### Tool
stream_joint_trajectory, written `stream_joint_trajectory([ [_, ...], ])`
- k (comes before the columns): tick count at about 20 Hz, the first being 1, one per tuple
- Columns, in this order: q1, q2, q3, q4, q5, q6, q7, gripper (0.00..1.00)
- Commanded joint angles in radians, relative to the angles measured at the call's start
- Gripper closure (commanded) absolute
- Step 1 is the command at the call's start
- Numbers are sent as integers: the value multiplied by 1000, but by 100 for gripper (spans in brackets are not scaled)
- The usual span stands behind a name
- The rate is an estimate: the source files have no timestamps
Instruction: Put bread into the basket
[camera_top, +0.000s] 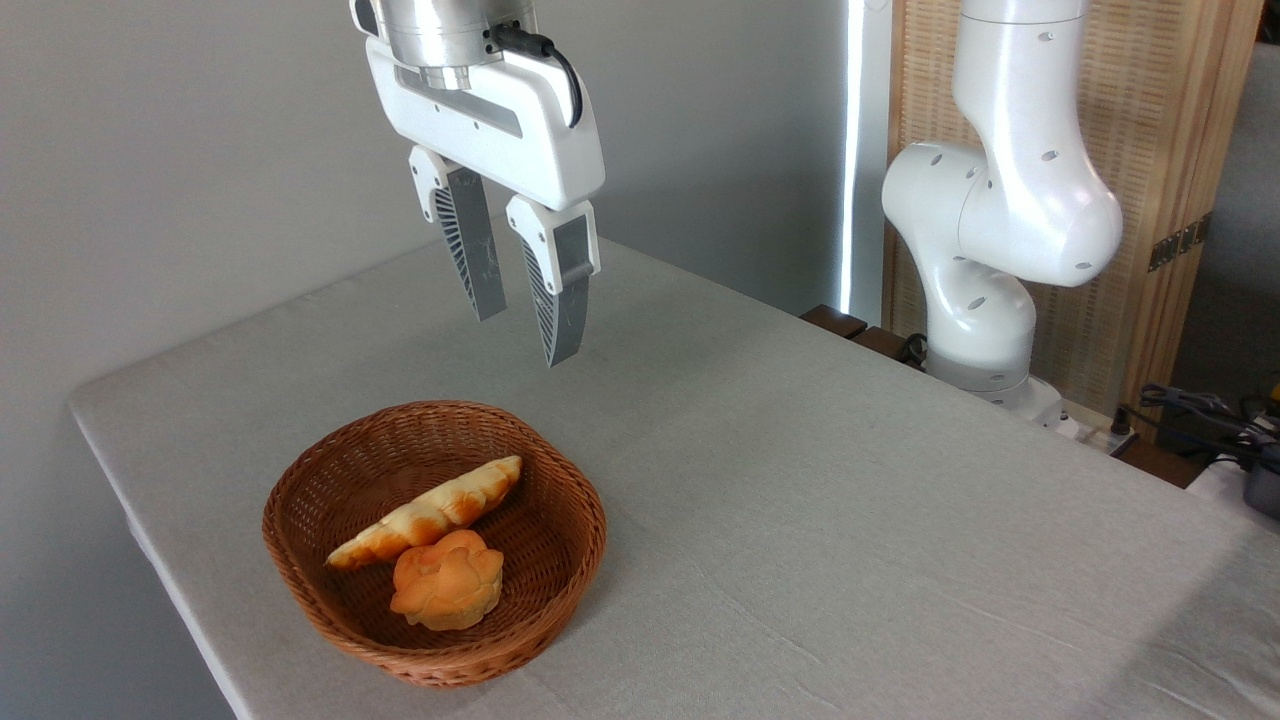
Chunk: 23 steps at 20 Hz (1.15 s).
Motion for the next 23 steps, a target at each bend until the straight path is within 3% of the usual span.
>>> stream_joint_trajectory([
  [1,16,8,-20,18,37,-9,15,0],
  [23,17,11,-40,18,81,-8,9,0],
])
